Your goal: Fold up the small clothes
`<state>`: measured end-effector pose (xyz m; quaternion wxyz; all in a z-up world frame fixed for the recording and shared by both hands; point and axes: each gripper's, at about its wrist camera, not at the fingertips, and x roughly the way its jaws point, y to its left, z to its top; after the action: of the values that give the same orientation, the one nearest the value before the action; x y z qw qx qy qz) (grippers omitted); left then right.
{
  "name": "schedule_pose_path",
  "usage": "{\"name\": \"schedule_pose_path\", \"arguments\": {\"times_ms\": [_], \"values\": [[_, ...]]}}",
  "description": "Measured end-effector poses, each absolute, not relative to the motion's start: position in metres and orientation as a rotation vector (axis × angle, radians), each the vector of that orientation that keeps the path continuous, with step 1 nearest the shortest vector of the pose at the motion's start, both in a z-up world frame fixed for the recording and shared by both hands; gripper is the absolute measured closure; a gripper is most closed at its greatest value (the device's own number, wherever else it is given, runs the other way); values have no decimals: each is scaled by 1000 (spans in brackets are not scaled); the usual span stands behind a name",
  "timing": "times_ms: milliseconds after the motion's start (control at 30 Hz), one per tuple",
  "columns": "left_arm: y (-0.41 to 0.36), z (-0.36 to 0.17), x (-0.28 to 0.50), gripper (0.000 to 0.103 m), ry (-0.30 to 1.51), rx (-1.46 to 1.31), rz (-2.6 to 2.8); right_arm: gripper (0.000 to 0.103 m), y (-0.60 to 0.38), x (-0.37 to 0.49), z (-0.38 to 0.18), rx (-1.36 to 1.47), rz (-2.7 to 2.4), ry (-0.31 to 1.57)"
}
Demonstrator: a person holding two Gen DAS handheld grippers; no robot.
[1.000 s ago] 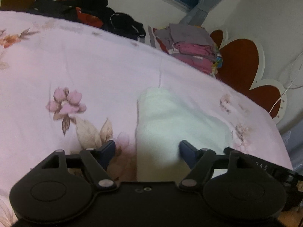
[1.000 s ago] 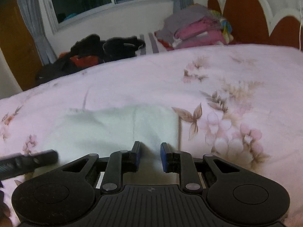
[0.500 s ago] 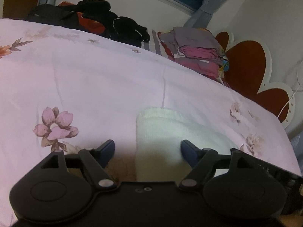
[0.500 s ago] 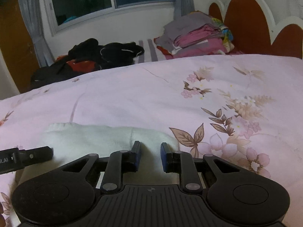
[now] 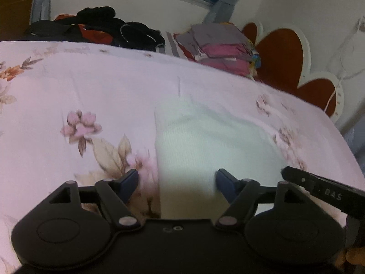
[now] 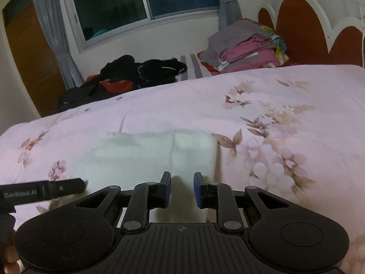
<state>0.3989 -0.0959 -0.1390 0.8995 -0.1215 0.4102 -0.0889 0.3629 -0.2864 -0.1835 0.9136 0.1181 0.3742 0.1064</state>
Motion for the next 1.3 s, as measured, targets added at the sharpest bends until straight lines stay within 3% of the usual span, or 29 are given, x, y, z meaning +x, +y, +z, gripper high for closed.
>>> {"name": "schedule_pose_path", "arguments": {"times_ms": [400,800,1300], "values": [[-101,-136,385,28,868,-224,-181,82,-292,324,-170,237,221,791],[-99,-151,348,28,924,-231,-231,82,-291,255,-191,210,252,912],[-103,-144,332,28,932,-230,-268,82,-296,245,-192,196,254,938]]}}
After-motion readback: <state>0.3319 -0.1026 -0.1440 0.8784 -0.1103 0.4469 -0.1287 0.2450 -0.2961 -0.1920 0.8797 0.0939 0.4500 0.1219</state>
